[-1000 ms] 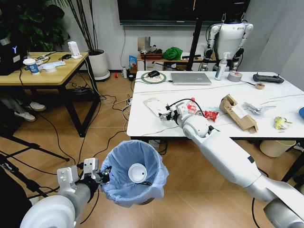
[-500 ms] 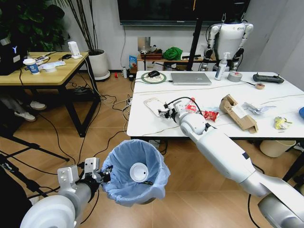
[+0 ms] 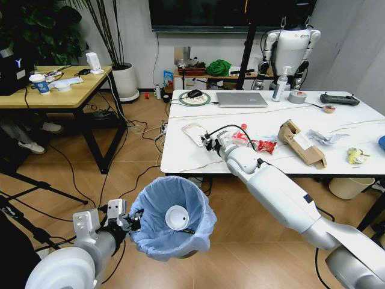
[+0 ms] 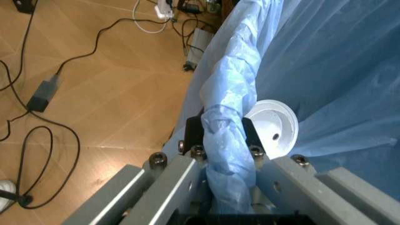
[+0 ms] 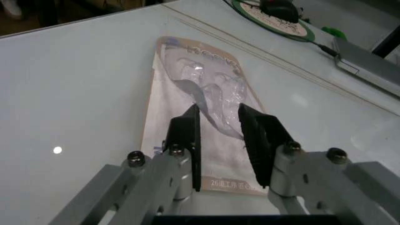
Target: Pick up the trash bin and place the trash from the table into it.
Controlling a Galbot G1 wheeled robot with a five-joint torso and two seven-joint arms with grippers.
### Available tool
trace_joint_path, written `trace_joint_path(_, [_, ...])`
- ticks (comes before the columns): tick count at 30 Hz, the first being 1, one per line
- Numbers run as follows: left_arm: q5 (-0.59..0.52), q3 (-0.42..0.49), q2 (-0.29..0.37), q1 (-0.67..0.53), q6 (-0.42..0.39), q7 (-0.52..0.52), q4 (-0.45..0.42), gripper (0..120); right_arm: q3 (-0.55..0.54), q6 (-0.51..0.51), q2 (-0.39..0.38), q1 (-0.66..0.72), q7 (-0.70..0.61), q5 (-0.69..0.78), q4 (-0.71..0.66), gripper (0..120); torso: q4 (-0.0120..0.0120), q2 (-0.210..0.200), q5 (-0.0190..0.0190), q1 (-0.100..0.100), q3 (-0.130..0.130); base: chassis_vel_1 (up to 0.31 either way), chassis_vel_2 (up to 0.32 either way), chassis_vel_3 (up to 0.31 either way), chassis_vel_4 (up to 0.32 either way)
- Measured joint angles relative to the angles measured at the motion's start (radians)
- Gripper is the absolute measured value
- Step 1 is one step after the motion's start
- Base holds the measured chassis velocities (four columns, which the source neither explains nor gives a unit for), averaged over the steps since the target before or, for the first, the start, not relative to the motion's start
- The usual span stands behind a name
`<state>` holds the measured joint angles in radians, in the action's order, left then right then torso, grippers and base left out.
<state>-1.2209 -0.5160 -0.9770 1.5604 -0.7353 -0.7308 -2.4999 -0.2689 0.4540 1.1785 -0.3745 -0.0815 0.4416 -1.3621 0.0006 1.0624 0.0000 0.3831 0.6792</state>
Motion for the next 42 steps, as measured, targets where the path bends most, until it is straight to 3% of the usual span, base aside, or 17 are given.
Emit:
trace_joint_path(6, [0.001, -0.001, -0.001, 0.0, 0.0, -0.002, 0.0, 0, -0.002, -0.001, 0.012, -0.001, -0.029, 0.025, 0.002, 0, 0.0, 0.0, 0.0, 0.0, 0.0, 0.0, 0.0, 0.0, 0.0])
trace_joint_path(15, [0.005, 0.0, -0.005, -0.002, 0.0, -0.003, 0.0, 0, 0.037, 0.0, 0.001, -0.014, -0.093, 0.103, -0.083, 0, 0.0003, 0.0, 0.0001, 0.0, 0.0, 0.0, 0.0, 0.0, 0.0])
trace_joint_path(22, [0.007, -0.002, -0.009, -0.003, 0.0, -0.006, 0.0, 0, 0.097, 0.008, -0.142, -0.056, -0.078, 0.357, -0.427, 0, -0.0002, 0.0, 0.0001, 0.0, 0.0, 0.0, 0.0, 0.0, 0.0])
trace_joint_path(23, [0.007, -0.002, -0.009, -0.003, 0.0, -0.006, 0.0, 0, 0.097, 0.008, -0.142, -0.056, -0.078, 0.357, -0.427, 0, -0.0002, 0.0, 0.0001, 0.0, 0.0, 0.0, 0.0, 0.0, 0.0])
trace_joint_path(26, [0.006, -0.004, -0.011, -0.004, 0.0, -0.009, 0.0, 0, 0.102, -0.065, -0.227, -0.093, 0.037, 0.463, -0.574, 0, 0.0, 0.0, 0.0001, 0.0, 0.0, 0.0, 0.0, 0.0, 0.0])
trace_joint_path(32, [0.002, -0.002, -0.013, -0.007, 0.0, -0.016, 0.0, 0, 0.127, -0.092, -0.333, -0.187, 0.205, 0.525, -0.787, 0, 0.0001, 0.0, 0.0002, 0.0, 0.0, 0.0, 0.0, 0.0, 0.0])
trace_joint_path(37, [-0.001, 0.001, -0.014, -0.009, 0.0, -0.02, 0.0, 0, 0.201, -0.118, -0.45, -0.323, 0.393, 0.466, -0.898, 0, 0.0, 0.0, 0.0001, 0.0, 0.0, 0.0, 0.0, 0.0, 0.0])
trace_joint_path(42, [-0.007, 0.008, -0.013, -0.014, 0.0, -0.022, 0.0, 0, 0.292, -0.154, -0.507, -0.47, 0.539, 0.331, -0.909, 0, 0.0, 0.0, 0.0003, 0.0, 0.0, 0.0, 0.0, 0.0, 0.0])
